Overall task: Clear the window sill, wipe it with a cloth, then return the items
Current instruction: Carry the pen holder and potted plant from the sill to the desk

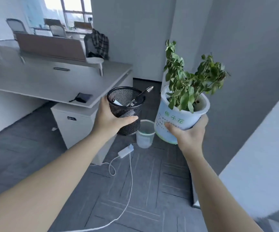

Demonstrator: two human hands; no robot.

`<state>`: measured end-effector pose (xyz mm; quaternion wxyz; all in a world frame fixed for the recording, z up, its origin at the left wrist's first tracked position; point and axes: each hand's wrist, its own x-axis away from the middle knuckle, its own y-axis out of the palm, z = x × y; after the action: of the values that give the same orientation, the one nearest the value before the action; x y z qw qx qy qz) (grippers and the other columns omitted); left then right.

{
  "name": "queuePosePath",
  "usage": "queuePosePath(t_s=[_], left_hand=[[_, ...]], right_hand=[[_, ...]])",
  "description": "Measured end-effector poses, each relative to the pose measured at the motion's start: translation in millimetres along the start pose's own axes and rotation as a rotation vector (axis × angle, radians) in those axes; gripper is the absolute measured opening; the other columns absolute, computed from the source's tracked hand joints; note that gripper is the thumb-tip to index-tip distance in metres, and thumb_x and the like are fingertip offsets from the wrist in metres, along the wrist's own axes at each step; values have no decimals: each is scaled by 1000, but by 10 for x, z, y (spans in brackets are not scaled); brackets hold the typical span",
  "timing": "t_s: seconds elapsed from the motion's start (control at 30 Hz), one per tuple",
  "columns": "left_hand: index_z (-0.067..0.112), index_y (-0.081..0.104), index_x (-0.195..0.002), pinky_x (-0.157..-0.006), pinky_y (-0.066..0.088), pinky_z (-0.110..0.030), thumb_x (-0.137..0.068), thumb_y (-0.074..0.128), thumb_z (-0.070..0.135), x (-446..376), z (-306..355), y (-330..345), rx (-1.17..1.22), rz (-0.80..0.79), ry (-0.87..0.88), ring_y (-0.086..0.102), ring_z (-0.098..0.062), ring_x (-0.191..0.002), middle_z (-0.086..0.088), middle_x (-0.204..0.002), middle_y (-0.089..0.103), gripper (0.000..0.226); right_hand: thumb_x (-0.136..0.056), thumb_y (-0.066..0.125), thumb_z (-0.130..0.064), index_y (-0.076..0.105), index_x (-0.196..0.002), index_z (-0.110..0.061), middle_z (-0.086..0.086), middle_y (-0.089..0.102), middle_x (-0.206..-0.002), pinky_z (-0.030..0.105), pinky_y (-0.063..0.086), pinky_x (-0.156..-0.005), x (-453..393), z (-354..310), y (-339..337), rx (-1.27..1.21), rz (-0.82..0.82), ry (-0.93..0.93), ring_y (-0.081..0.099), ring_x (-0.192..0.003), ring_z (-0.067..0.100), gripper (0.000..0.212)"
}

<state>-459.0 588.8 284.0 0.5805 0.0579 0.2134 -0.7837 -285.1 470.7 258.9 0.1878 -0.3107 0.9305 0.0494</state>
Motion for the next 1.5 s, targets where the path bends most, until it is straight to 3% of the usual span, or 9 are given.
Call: queuePosePath(t_s=[0.13,0.3,0.47,0.7,0.77,0.93,1.13,1.3,1.5], left_hand=[[19,45,-102,-101,44,-44,-32,74,48,-373,-270,-598,-32,125,-19,57,-23,-110,-9,-117,61,81],[20,44,-98,-98,44,-38,-29,72,50,-877,-601,-1073,-69,252,-46,57,-21,-108,-5,-113,61,80],[34,41,-84,-97,47,-41,-30,77,44,-1654,-1011,-1422,-70,337,-70,59,-20,-106,1,-107,61,66],[21,47,-109,-102,44,-44,-30,78,48,-2872,-1541,-1967,-127,407,-108,57,-20,-113,-4,-120,61,89],[28,50,-102,-101,45,-40,-30,77,48,-3158,-1698,-2103,-130,417,-121,57,-18,-110,-3,-119,60,79],[41,45,-83,-99,45,-38,-37,81,38,-3849,-2174,-2376,-136,381,-117,58,-17,-107,0,-113,62,58],[39,44,-79,-99,46,-44,-31,76,46,-4924,-3143,-2783,-135,299,-161,58,-21,-108,-7,-115,62,58],[36,51,-86,-95,49,-50,-33,82,42,-5784,-4067,-3101,-90,185,-213,62,-24,-104,-11,-111,64,62],[40,44,-80,-97,47,-48,-31,77,40,-6391,-4906,-3180,-62,113,-276,61,-26,-105,-14,-112,63,59]], right_hand=[[-48,79,-21,34,-125,-8,4,47,-121,30,49,-90,-174,-14,855,-20,-75,-22,52,-112,17,91],[-54,84,-12,33,-127,-2,-13,42,-102,-7,38,-68,-485,106,1753,-45,-197,-58,46,-101,10,89],[-54,85,-12,32,-128,-5,-3,40,-113,3,41,-73,-1061,335,2630,-82,-272,-73,46,-101,10,91],[-57,85,-6,32,-125,-10,-4,41,-112,5,43,-74,-1986,489,3984,-132,-351,-72,46,-104,11,87],[-54,85,-7,32,-117,-18,-9,44,-106,2,44,-74,-2161,581,4333,-148,-376,-76,48,-105,12,84],[-57,83,-1,29,-111,-24,-20,42,-98,-1,45,-69,-2472,867,5134,-157,-402,-17,49,-103,12,80],[-58,83,-3,32,-125,-8,-6,45,-109,25,45,-85,-2758,1395,6194,-83,-349,94,49,-105,14,84],[-59,83,-4,35,-121,-9,-3,46,-109,-5,41,-62,-2928,1884,7167,-9,-270,205,50,-96,10,79],[-57,84,-3,31,-104,-18,-1,45,-110,2,44,-68,-3074,2464,8012,90,-217,300,49,-96,10,73]])
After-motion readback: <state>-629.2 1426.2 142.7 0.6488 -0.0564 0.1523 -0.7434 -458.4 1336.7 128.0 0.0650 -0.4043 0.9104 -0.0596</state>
